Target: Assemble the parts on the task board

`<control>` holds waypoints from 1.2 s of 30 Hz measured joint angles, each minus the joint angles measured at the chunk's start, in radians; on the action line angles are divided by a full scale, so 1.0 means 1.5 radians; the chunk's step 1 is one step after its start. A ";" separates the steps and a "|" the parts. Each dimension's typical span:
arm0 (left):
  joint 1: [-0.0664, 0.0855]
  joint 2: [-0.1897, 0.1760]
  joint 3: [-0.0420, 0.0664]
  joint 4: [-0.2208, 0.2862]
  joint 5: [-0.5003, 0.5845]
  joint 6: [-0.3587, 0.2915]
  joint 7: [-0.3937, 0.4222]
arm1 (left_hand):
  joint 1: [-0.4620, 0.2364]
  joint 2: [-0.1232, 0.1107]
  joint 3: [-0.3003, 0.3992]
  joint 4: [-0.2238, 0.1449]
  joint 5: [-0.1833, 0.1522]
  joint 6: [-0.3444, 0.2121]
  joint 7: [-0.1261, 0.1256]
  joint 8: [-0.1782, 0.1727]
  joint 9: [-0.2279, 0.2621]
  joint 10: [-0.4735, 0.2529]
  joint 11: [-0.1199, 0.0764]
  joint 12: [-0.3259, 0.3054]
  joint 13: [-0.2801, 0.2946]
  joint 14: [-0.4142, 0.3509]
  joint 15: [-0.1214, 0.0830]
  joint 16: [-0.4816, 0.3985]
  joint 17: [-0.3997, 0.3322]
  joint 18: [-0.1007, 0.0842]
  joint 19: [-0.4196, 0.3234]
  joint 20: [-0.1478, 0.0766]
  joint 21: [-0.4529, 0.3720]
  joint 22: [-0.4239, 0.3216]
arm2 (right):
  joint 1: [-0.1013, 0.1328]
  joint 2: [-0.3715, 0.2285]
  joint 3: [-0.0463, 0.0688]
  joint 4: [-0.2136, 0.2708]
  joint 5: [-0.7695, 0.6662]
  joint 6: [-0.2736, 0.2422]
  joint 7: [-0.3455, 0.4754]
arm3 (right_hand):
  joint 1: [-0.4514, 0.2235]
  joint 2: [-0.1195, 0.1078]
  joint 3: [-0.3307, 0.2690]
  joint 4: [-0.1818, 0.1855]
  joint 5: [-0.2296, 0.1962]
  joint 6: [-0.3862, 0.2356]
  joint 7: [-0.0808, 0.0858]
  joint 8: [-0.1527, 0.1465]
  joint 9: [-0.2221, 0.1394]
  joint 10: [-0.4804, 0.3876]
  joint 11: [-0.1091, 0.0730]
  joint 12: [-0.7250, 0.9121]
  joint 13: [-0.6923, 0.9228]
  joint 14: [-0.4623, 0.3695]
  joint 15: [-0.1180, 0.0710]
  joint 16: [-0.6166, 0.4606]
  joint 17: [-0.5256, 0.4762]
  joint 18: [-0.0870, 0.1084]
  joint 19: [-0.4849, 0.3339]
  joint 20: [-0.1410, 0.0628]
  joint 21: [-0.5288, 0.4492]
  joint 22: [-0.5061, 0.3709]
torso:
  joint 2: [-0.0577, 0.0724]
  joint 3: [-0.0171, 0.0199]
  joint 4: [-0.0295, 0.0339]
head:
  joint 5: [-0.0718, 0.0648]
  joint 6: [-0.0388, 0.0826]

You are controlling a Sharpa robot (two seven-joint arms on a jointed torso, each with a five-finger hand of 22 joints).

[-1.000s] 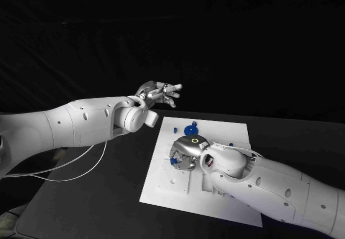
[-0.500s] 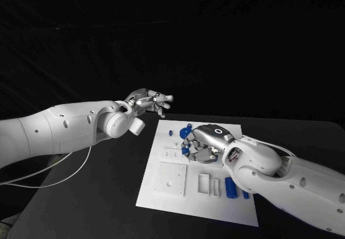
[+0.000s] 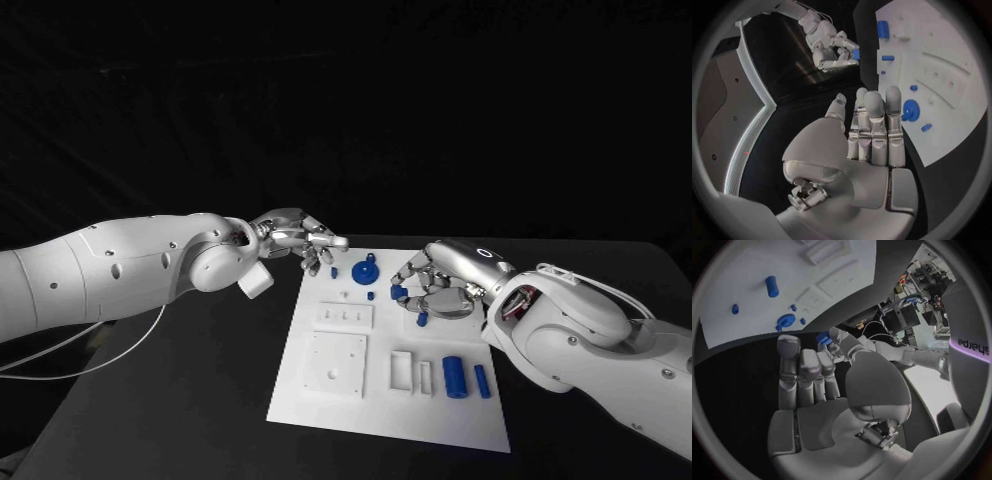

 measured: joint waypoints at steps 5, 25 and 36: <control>-0.008 0.011 -0.004 0.013 -0.023 0.008 -0.020 | -0.022 -0.022 0.007 0.026 -0.031 -0.011 0.004 0.000 0.014 0.000 0.000 0.000 0.005 -0.002 0.002 0.006 -0.009 0.000 -0.003 0.003 0.001 0.005 | 0.000 0.000 0.010 -0.006 0.014 0.000 -0.001 | 0.000 0.000 0.000 0.000 0.004 0.001 0.000 0.000 0.000 0.000 0.000 0.000 0.001 0.000 0.000 0.000 0.000 0.000 0.000 0.000 0.000 0.000 | 0.000 -0.0006 0.0000 | -0.004 -0.003; -0.012 0.045 -0.009 0.048 -0.043 -0.004 -0.066 | -0.040 -0.044 0.034 0.053 0.019 -0.015 -0.002 0.000 0.105 0.000 0.000 -0.006 0.025 -0.010 0.003 0.023 -0.026 0.000 -0.012 0.005 0.003 0.015 | -0.001 0.019 0.018 -0.026 0.042 0.000 -0.003 | 0.003 -0.003 0.002 0.002 0.005 0.002 -0.001 0.000 0.000 0.000 0.000 0.000 0.001 0.000 0.000 0.000 0.001 0.000 0.000 0.000 0.004 0.000 | 0.000 -0.0023 -0.0001 | -0.015 -0.006; -0.013 0.057 -0.009 0.050 -0.040 -0.020 -0.074 | -0.043 -0.041 0.034 0.053 0.036 -0.022 0.000 0.000 0.097 0.000 0.000 -0.014 0.023 -0.010 0.003 0.023 -0.028 0.000 -0.012 0.005 0.003 0.015 | -0.001 0.027 0.018 -0.027 0.044 0.001 -0.003 | 0.003 -0.003 0.002 0.002 0.005 0.003 -0.004 -0.001 0.000 0.000 0.000 0.000 0.001 0.000 0.000 0.000 0.001 0.000 0.000 0.000 0.004 0.000 | 0.000 -0.0029 -0.0002 | -0.016 -0.006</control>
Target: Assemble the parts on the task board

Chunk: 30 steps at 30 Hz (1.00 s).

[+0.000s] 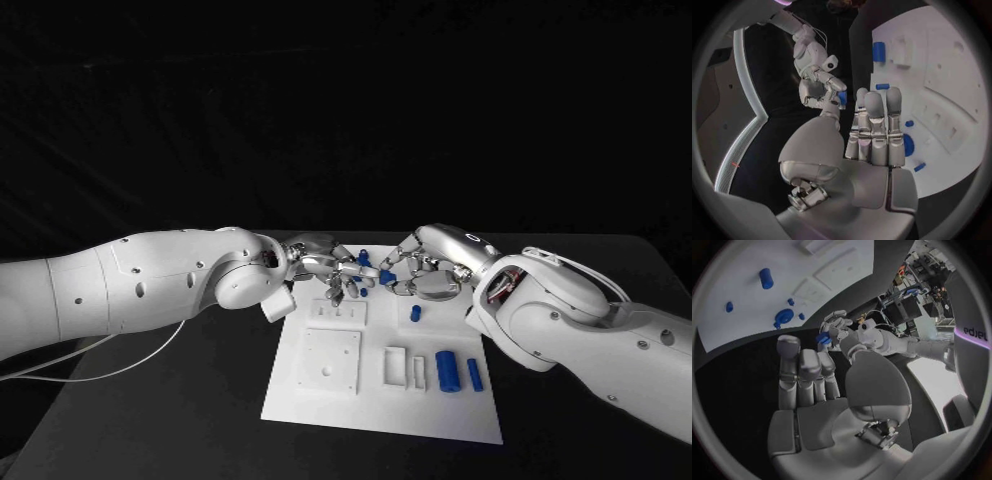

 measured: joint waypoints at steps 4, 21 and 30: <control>0.000 0.001 0.000 0.000 0.005 -0.006 0.000 | 0.003 0.003 0.000 0.000 0.008 0.000 0.000 0.000 -0.003 0.000 0.000 -0.003 -0.001 0.000 0.000 0.000 0.000 0.000 0.000 0.000 0.000 0.000 | 0.000 0.004 0.000 0.000 0.000 0.002 0.000 | 0.000 0.000 0.000 0.000 0.000 0.000 0.000 -0.001 0.000 0.000 0.000 0.000 0.000 0.000 0.000 0.000 0.000 0.000 0.000 0.000 0.000 0.000 | 0.000 0.0002 -0.0001 | 0.000 -0.001; 0.000 0.005 0.000 0.008 0.031 0.001 0.001 | 0.009 0.020 -0.010 -0.012 0.010 0.000 0.000 0.000 -0.011 0.000 0.000 -0.003 -0.001 -0.004 -0.001 0.003 0.000 0.000 0.000 0.000 0.000 0.002 | 0.000 0.014 0.000 -0.009 -0.008 0.011 -0.003 | 0.000 0.000 0.000 0.000 0.000 0.002 0.002 0.001 0.000 0.000 0.000 0.000 0.000 0.000 0.000 0.000 0.000 0.000 0.000 0.000 0.000 0.000 | 0.000 0.0010 0.0001 | -0.001 -0.004; 0.000 0.005 0.000 0.009 0.034 0.012 0.001 | 0.025 0.037 -0.005 -0.028 0.029 0.000 0.000 0.000 -0.014 0.000 0.000 -0.003 -0.003 -0.004 -0.001 0.006 0.000 0.000 -0.002 -0.002 0.000 0.004 | 0.000 0.015 0.000 -0.011 -0.013 0.013 -0.005 | 0.000 0.000 0.000 0.000 0.000 0.002 0.002 0.001 0.000 0.000 0.000 0.000 0.000 0.000 0.000 0.000 0.000 0.000 0.000 0.000 0.000 0.000 | 0.000 0.0010 0.0001 | -0.002 -0.004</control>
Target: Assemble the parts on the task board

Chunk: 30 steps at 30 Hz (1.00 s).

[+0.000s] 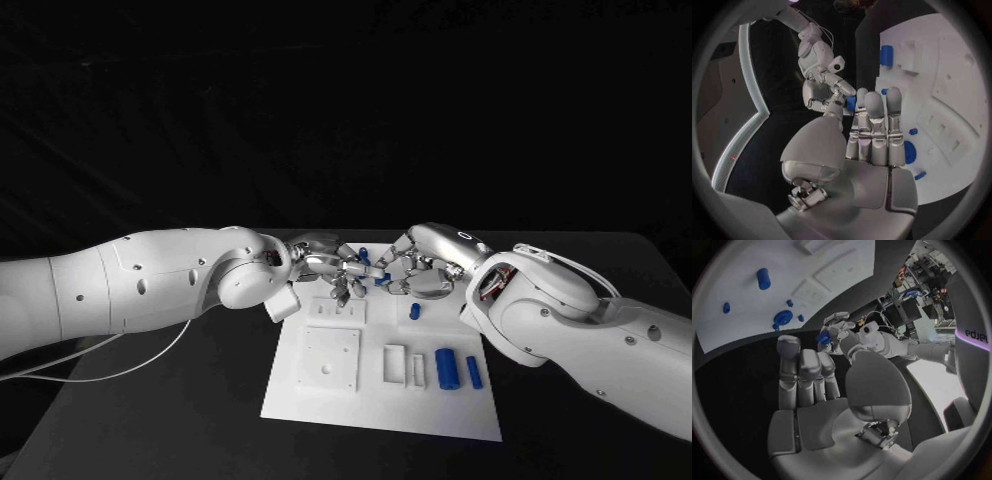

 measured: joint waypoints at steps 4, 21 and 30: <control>0.000 0.000 0.000 0.000 0.002 0.004 0.000 | 0.015 0.015 0.010 -0.013 0.029 0.005 -0.005 0.000 0.000 0.000 0.000 0.000 -0.002 0.000 0.000 0.000 0.000 0.000 0.000 0.000 0.000 0.000 | 0.000 0.000 0.000 0.000 -0.001 0.002 0.000 | 0.000 0.000 0.000 0.000 0.000 0.000 0.000 0.000 0.000 0.000 0.000 0.000 0.000 0.000 0.000 0.000 0.000 0.000 0.000 0.000 0.000 0.000 | 0.000 -0.0001 -0.0002 | 0.000 0.000; -0.001 0.001 -0.001 -0.002 0.014 0.009 0.000 | 0.021 0.030 0.026 -0.039 0.109 0.009 -0.009 -0.001 0.032 0.000 -0.001 -0.003 -0.009 -0.002 -0.002 0.005 0.002 0.000 0.000 0.000 0.000 0.006 | 0.000 0.003 0.001 0.002 -0.004 0.008 -0.002 | 0.000 0.000 0.000 0.000 0.000 0.000 0.000 -0.002 0.000 0.000 0.000 0.000 0.000 0.000 0.000 0.000 0.001 0.000 0.000 0.000 0.000 0.000 | 0.000 0.0000 -0.0003 | 0.001 -0.001; -0.001 0.002 -0.001 0.002 0.016 0.006 -0.009 | -0.005 0.011 0.065 -0.061 0.201 0.012 -0.018 -0.004 0.133 0.000 -0.005 0.011 -0.011 -0.002 -0.002 0.017 0.008 0.000 -0.002 -0.002 0.005 0.014 | 0.000 0.004 0.001 0.003 -0.005 0.009 -0.003 | 0.000 0.000 0.000 0.000 0.000 0.000 0.000 -0.002 0.000 0.000 0.000 0.000 0.000 0.000 0.000 0.000 0.001 0.000 0.000 0.000 0.000 0.000 | 0.001 0.0004 -0.0004 | -0.001 -0.003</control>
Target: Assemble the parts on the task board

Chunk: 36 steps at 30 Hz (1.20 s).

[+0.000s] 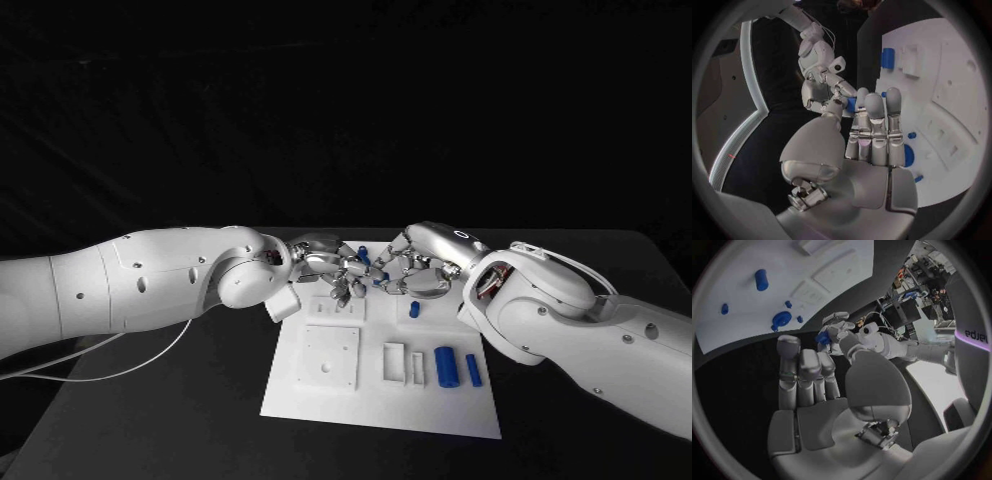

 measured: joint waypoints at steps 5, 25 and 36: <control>0.000 0.001 0.000 0.002 0.001 -0.005 -0.002 | -0.006 0.000 0.032 -0.020 0.035 -0.002 0.000 0.003 0.035 -0.001 -0.001 0.007 0.000 -0.001 0.001 0.006 0.003 0.000 0.000 0.000 0.007 0.005 | 0.000 0.001 0.000 0.000 0.000 0.001 -0.001 | 0.000 0.000 0.000 0.000 0.000 0.003 -0.002 0.000 0.000 0.000 0.000 0.000 0.000 0.000 0.000 0.000 0.000 0.000 0.000 0.000 0.000 0.000 | 0.000 0.0005 -0.0002 | 0.000 -0.001; -0.003 0.005 -0.003 0.013 0.043 -0.051 0.000 | -0.100 0.037 0.093 -0.057 0.089 -0.003 0.001 0.004 0.170 -0.003 -0.012 0.076 0.026 -0.002 -0.010 0.068 0.018 0.000 -0.010 -0.010 0.046 0.042 | 0.000 0.002 0.003 -0.007 -0.003 -0.004 -0.008 | 0.002 -0.002 0.000 0.000 0.000 0.001 0.001 -0.001 0.000 0.000 0.000 0.000 -0.001 0.000 0.000 0.000 0.000 0.000 0.000 0.000 0.000 0.000 | 0.000 0.0000 0.0001 | -0.001 -0.002; 0.000 0.005 0.001 0.016 0.056 -0.074 -0.006 | -0.136 -0.004 0.240 -0.063 -0.009 0.001 0.010 0.000 0.224 0.003 -0.018 0.093 0.028 -0.001 -0.016 0.076 0.018 0.000 -0.007 -0.012 0.054 0.049 | -0.004 -0.002 0.000 -0.013 -0.001 -0.030 -0.011 | 0.023 -0.033 -0.036 0.040 -0.041 -0.106 0.029 0.006 -0.010 -0.006 0.013 -0.008 -0.015 -0.001 0.006 -0.008 -0.008 0.011 0.000 0.007 -0.017 0.000 | 0.000 0.0000 0.0000 | -0.002 0.000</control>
